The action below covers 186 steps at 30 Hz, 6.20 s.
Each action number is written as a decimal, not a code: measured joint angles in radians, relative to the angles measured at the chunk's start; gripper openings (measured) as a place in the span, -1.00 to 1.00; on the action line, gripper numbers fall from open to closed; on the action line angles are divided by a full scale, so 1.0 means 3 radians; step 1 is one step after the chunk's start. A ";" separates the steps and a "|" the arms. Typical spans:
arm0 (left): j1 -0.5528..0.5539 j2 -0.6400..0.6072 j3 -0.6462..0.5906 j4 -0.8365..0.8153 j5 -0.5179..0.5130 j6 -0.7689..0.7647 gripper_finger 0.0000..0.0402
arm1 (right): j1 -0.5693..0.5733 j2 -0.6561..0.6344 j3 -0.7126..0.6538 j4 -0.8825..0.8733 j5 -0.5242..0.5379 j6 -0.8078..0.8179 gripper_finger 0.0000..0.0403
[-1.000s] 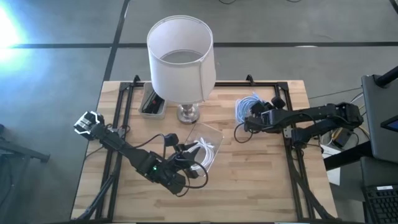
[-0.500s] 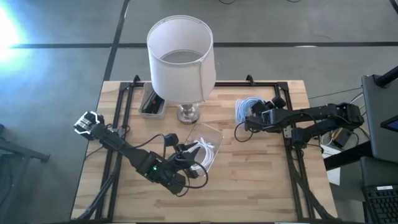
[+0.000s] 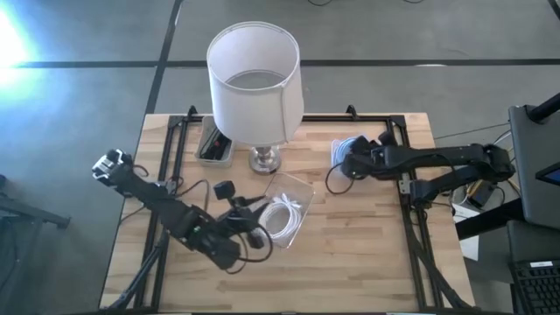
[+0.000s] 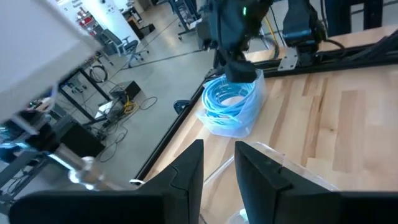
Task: Pick & Place USB Port
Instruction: Return to Home Position
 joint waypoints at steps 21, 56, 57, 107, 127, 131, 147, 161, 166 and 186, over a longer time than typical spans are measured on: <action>-0.0647 -0.2130 -0.2060 0.0345 0.0049 -0.0486 -0.53 | 0.2357 -0.1149 0.0085 0.1482 -0.0681 -0.1886 -0.69; 0.1406 -0.4280 -0.3956 0.2470 0.3765 0.1376 -0.53 | 0.1240 -0.2519 -0.1508 0.3091 -0.2752 -0.2523 -0.69; 0.1452 -0.4351 -0.3989 0.2467 0.3765 0.1375 -0.53 | 0.1211 -0.2556 -0.1537 0.3093 -0.2755 -0.2511 -0.69; 0.1585 -0.5090 -0.4693 0.2111 0.3140 0.1352 -0.97 | 0.0958 -0.3497 -0.2851 0.3684 -0.2223 -0.2572 -0.96; 0.1584 -0.5059 -0.4697 0.2073 0.3142 0.0961 -0.95 | 0.0958 -0.3503 -0.2850 0.3684 -0.2234 -0.2180 -0.96; 0.1584 -0.5059 -0.4700 0.2070 0.3141 0.0959 -0.95 | 0.0958 -0.3503 -0.2850 0.3684 -0.2235 -0.2180 -0.96; 0.1584 -0.5059 -0.4702 0.2066 0.3140 0.0958 -0.95 | 0.0958 -0.3503 -0.2850 0.3683 -0.2243 -0.2175 -0.96; 0.1584 -0.5059 -0.4704 0.2065 0.3140 0.0958 -0.95 | 0.0958 -0.3502 -0.2850 0.3683 -0.2241 -0.2173 -0.96; 0.1584 -0.5059 -0.4704 0.2065 0.3140 0.0958 -0.95 | 0.0958 -0.3502 -0.2848 0.3683 -0.2241 -0.2175 -0.96; 0.1584 -0.5059 -0.4688 0.2099 0.3139 0.0958 -0.95 | 0.0958 -0.3502 -0.2848 0.3683 -0.2239 -0.2179 -0.96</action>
